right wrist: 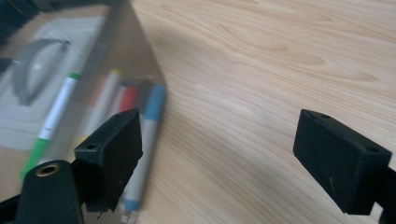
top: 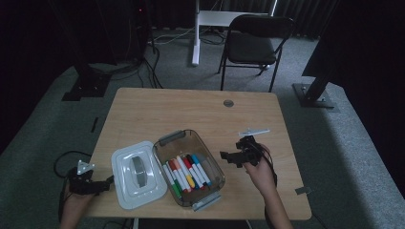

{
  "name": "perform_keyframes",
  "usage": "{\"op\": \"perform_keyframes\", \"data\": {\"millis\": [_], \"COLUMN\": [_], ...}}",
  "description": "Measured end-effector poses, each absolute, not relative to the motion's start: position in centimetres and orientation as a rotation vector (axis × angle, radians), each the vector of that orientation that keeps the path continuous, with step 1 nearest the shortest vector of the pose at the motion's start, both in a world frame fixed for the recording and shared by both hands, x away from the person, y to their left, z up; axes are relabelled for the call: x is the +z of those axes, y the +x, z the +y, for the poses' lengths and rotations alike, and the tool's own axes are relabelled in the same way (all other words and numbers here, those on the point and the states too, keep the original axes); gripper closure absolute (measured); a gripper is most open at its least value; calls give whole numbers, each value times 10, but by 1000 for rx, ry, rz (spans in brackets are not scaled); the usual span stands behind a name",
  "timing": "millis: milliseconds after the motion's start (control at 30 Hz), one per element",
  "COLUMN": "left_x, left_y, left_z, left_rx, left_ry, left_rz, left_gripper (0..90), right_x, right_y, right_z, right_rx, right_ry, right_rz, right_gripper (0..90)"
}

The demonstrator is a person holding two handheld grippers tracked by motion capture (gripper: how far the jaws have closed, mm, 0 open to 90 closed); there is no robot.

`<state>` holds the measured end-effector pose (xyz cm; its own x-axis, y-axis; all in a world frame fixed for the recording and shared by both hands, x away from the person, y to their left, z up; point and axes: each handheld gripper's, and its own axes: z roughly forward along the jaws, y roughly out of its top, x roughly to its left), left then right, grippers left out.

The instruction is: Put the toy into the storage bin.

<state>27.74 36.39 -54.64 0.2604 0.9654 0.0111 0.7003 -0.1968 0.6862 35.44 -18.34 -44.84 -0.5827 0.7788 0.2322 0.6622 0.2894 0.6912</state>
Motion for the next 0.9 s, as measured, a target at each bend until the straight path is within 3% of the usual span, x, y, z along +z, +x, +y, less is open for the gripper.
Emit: {"op": "perform_keyframes", "data": {"millis": [900], "left_x": [-546], "left_y": [276], "left_z": [362], "left_rx": [614], "left_ry": [1965], "left_rz": [1520], "left_gripper": [8], "right_x": [-534], "right_y": [333], "right_z": [-233], "right_rx": [1045], "right_ry": [1331], "right_rz": [2290], "right_gripper": [136]}}
